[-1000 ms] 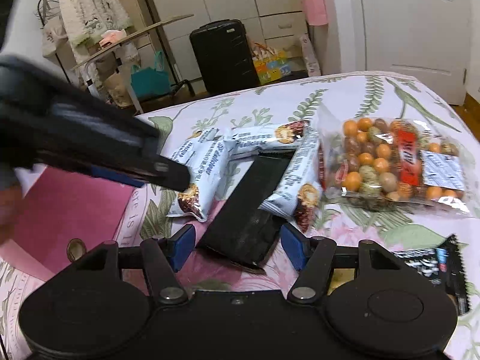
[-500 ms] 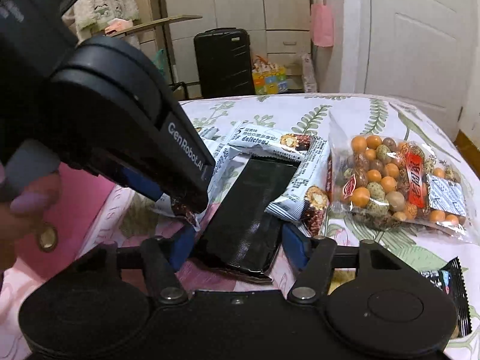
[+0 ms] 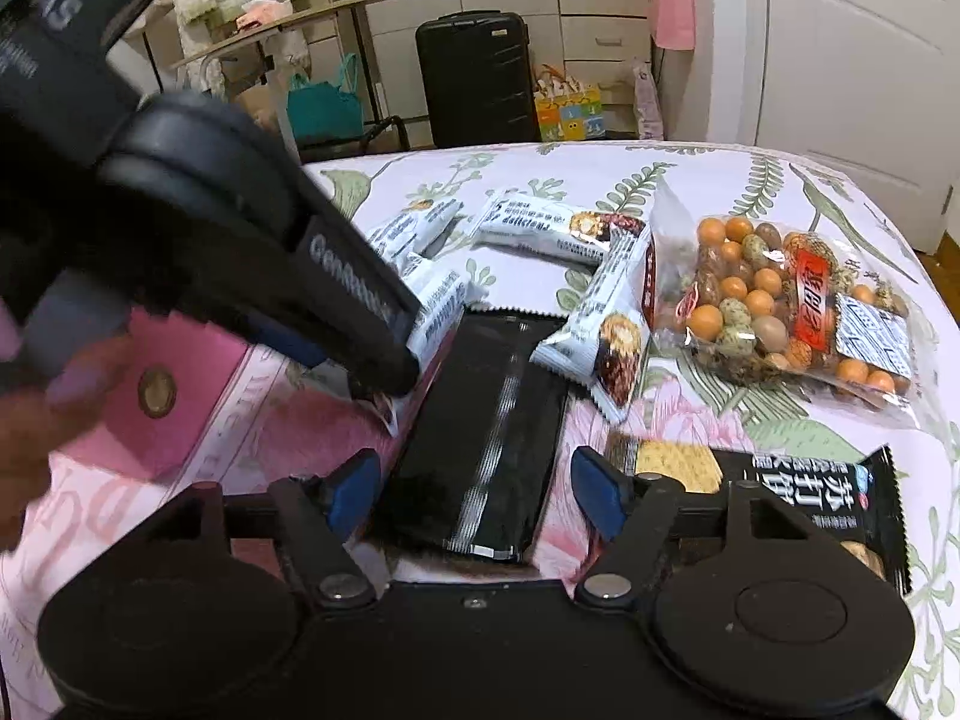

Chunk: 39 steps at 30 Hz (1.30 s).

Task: Organize snacks
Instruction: 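Carry the white bar with the left gripper while the right carries a black bar into the box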

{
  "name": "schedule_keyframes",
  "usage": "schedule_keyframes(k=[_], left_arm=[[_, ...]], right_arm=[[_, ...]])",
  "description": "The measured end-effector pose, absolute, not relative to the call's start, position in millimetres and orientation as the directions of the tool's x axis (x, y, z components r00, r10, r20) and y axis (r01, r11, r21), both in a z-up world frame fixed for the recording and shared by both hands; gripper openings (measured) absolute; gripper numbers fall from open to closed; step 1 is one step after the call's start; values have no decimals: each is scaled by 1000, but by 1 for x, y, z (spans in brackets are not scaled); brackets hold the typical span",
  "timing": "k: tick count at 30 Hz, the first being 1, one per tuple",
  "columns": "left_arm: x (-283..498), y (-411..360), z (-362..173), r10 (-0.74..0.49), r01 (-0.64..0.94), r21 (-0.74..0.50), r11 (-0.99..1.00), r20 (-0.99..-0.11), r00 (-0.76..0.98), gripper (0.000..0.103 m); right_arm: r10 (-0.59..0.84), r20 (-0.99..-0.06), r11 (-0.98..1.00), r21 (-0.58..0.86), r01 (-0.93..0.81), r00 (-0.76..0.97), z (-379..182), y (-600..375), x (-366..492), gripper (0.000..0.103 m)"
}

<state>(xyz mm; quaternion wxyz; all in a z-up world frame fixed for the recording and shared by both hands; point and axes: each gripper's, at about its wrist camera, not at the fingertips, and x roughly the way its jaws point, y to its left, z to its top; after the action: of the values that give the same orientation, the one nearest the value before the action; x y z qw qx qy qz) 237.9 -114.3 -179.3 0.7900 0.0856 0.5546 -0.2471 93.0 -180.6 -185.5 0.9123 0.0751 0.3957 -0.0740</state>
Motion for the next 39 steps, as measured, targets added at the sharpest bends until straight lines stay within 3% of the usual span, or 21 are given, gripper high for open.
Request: schedule_keyframes(k=[3, 6, 7, 10, 18, 39], left_arm=[[240, -113, -182, -312, 487, -154, 860, -913, 262, 44], [236, -115, -179, -327, 519, -145, 843, -903, 279, 29], [233, -116, -177, -325, 528, -133, 839, -900, 290, 29], [226, -116, -170, -311, 545, -96, 833, -896, 318, 28], [204, -96, -148, -348, 539, -142, 830, -887, 303, 28], [140, -45, -96, -371, 587, -192, 787, -906, 202, 28]], right_arm=[[-60, -723, 980, 87, 177, 688, -190, -184, 104, 82], [-66, -706, 981, 84, 176, 706, -194, -185, 112, 79], [-56, -704, 982, 88, 166, 708, -193, -185, 113, 71], [-20, -711, 976, 139, 168, 703, -190, -189, 107, 59], [41, -751, 958, 217, 189, 659, -174, -192, 85, 58], [71, -774, 966, 211, 151, 630, -89, -155, 8, 58]])
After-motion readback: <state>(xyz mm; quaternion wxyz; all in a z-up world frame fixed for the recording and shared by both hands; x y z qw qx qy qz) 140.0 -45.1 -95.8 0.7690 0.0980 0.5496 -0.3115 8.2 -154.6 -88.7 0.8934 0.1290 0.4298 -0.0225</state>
